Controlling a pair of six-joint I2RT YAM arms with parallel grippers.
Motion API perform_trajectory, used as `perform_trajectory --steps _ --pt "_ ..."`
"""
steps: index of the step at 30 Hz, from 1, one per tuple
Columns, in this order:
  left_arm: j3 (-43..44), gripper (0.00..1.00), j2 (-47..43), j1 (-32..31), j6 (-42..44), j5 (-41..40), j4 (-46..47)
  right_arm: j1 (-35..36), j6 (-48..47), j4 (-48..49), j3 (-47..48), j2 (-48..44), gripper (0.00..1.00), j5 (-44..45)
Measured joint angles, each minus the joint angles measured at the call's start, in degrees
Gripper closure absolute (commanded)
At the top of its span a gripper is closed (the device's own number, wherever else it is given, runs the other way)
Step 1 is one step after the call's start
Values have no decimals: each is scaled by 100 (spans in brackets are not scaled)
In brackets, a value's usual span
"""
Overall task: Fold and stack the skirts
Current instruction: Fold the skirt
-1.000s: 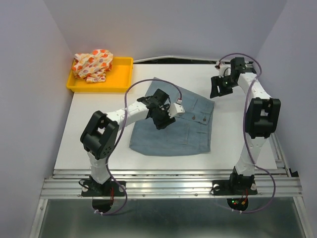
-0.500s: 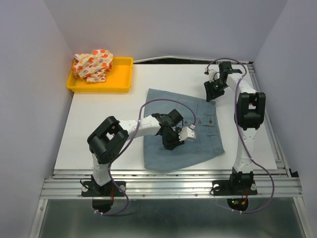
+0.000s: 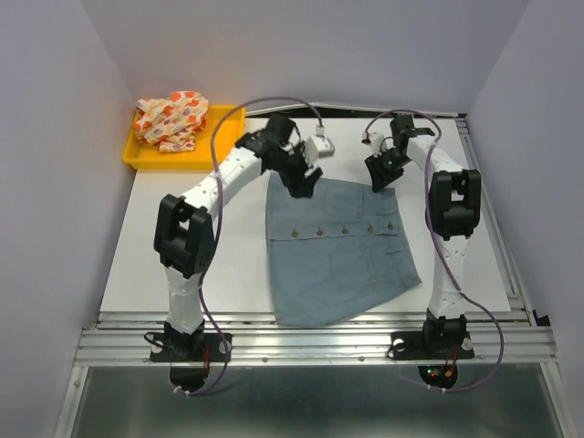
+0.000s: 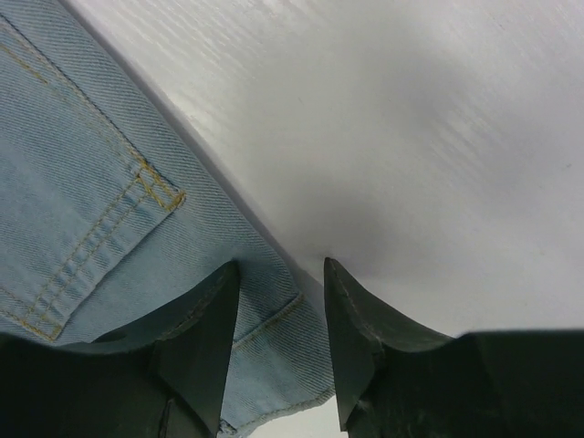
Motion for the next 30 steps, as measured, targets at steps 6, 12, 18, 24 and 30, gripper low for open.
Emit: perform_trajectory --steps 6,12,18,24,30 --pt "2441 27 1019 1362 448 -236 -70 2 -160 -138 101 -13 44 81" --pt "2815 28 2083 1572 518 -527 160 -9 -400 -249 129 -98 44 407" --pt "2879 31 2927 1550 649 -688 216 -59 -669 -337 127 -98 45 575" --pt "2929 35 3049 1552 763 -831 321 -87 -883 -409 127 -94 50 636" --pt "2929 40 3077 1593 782 -822 334 -87 -1093 -509 127 -55 56 654"
